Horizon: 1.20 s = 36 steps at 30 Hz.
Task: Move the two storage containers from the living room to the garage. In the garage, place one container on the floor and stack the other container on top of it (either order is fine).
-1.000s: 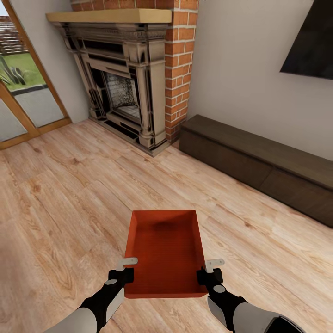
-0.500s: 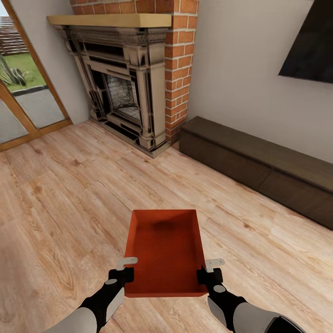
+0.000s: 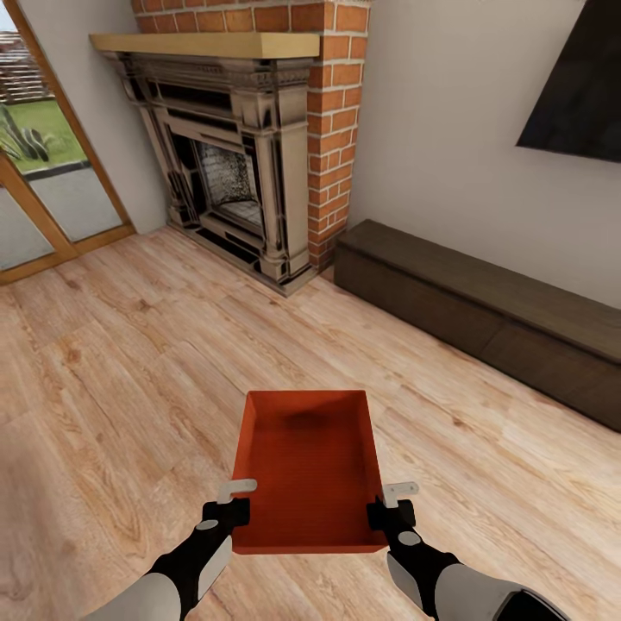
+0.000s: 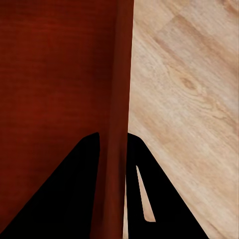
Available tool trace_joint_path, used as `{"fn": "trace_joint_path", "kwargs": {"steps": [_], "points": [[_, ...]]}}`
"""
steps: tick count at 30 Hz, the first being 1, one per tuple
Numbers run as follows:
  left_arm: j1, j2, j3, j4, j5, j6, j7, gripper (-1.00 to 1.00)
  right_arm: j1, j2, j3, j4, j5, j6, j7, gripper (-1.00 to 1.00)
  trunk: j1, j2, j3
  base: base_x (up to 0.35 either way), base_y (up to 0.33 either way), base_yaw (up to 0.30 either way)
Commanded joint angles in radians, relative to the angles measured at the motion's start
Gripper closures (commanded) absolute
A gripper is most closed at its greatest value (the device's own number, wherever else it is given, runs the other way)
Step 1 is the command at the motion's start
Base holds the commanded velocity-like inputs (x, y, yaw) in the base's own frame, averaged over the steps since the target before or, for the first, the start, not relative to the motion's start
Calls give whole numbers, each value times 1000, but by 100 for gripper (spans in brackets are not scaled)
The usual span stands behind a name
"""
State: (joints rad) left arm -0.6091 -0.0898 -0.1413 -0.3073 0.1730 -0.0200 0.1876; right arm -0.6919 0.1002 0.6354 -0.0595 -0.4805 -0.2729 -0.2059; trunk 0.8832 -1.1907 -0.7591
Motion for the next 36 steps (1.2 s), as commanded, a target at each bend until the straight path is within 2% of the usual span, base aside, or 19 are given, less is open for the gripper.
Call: {"fn": "trace_joint_path", "kwargs": {"steps": [1,20,36], "points": [[-1,-1,6,-4,-6,-5,13,100,0,3,-28,3,-18,-1,-4,100,-4,7,3,0,0,0],[-1,-1,6,-4,-6,-6,13,100,0,3,-30,4,-24,2,-5,100,-77,140,62,0,0,0],[-1,-2,5,-6,-7,-6,13,100,1,5,-29,5,-24,3,-4,100,-77,140,77,0,0,0]]}}
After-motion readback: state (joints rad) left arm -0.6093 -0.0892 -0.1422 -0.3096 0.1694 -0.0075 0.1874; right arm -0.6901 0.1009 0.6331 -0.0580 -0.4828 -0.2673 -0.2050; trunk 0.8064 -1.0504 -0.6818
